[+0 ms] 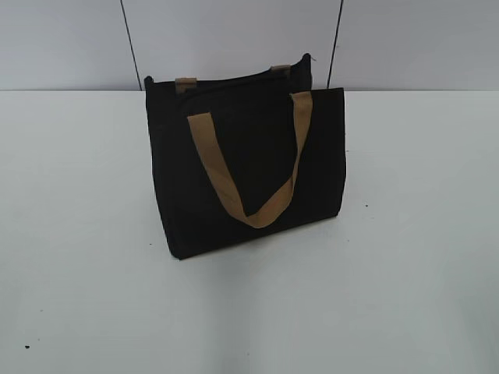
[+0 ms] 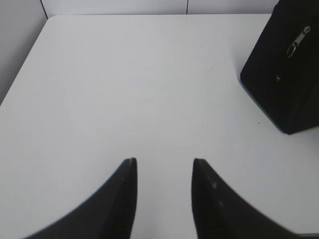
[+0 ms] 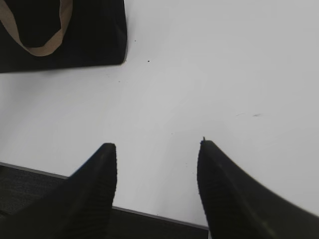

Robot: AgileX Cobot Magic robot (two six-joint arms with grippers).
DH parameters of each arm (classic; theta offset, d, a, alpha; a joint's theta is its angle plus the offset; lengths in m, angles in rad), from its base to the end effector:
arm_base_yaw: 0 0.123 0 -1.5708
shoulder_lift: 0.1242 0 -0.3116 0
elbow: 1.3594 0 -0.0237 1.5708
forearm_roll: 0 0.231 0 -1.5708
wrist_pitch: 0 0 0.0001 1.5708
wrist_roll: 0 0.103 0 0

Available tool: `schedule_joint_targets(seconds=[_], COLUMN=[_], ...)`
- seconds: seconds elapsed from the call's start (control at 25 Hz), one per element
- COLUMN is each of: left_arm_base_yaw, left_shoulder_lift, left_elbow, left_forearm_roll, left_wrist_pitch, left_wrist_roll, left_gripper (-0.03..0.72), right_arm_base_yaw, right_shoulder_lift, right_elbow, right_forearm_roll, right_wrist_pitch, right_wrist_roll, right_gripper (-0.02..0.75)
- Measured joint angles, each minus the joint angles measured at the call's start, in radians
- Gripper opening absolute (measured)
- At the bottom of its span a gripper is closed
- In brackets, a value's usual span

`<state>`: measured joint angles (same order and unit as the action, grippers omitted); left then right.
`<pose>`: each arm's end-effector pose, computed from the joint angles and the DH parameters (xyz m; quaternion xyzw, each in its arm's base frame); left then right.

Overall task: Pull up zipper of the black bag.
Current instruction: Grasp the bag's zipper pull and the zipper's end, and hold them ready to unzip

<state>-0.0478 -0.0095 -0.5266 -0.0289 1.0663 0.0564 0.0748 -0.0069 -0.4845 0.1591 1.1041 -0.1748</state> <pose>-0.0429 -0.0006 0.2685 0.0449 0.8439 -0.0121 0.5345 -0.0416 0.0115 0.2548 -0.1119 0.8565 0.0544 0.5009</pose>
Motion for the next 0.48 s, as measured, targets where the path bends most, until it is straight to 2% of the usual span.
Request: schedule_joint_targets(seconds=[0.48], left_arm_base_yaw=[0.0], left_shoulder_lift=[0.0], left_elbow=[0.0], left_forearm_roll=[0.002], left_wrist_pitch=[-0.001], left_wrist_roll=[0.0], left_gripper=[0.286], right_arm_base_yaw=[0.0], right_shoulder_lift=[0.0], right_elbow=[0.0], right_forearm_roll=[0.0], right_wrist_pitch=[0.0], right_wrist_roll=[0.0], right_gripper=[0.4])
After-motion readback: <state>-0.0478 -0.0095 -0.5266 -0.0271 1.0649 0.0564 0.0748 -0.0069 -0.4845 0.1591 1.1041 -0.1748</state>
